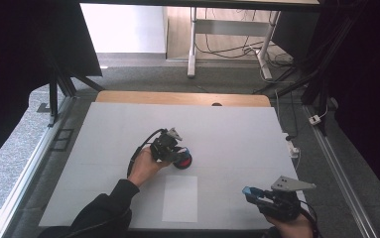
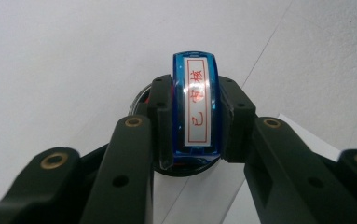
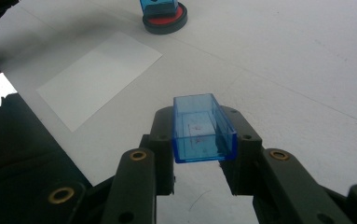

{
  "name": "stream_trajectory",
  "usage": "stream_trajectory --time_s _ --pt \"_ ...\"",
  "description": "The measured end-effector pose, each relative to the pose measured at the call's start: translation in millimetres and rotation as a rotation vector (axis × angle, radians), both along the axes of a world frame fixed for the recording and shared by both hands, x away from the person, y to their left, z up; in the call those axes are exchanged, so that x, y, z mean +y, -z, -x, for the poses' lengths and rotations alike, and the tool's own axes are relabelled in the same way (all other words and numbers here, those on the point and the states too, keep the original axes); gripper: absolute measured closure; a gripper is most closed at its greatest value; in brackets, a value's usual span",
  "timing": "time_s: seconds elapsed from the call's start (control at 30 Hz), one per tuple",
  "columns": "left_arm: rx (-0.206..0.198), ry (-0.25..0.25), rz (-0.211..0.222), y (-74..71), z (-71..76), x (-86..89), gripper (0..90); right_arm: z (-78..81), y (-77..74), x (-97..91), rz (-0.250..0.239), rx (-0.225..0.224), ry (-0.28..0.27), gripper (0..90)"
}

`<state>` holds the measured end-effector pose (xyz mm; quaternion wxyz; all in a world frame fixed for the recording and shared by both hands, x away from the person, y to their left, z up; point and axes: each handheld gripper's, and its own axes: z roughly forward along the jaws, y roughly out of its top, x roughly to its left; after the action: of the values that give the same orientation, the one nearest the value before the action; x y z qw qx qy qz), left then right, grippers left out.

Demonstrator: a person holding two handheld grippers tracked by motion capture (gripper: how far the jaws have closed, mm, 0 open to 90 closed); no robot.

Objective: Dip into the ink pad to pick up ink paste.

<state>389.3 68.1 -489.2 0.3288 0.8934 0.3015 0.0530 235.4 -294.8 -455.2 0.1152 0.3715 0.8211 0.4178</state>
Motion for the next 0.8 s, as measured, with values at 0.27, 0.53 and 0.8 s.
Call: stream_trajectory --time_s 0.27,0.53,0.8 --pt "-0.039 0.014 -0.075 -2.9 4.8 -9.4 70.7 -0.2 0.3 0.4 0.004 0.000 -0.002 68.4" --pt "-0.032 0.015 -0.084 -3.4 4.1 -10.3 70.8 -0.2 0.4 0.4 0.005 0.000 -0.002 68.4" --pt "0.071 0.007 0.010 -0.2 -9.3 1.9 70.8 -0.7 0.7 0.0 0.007 0.004 -0.001 68.4"
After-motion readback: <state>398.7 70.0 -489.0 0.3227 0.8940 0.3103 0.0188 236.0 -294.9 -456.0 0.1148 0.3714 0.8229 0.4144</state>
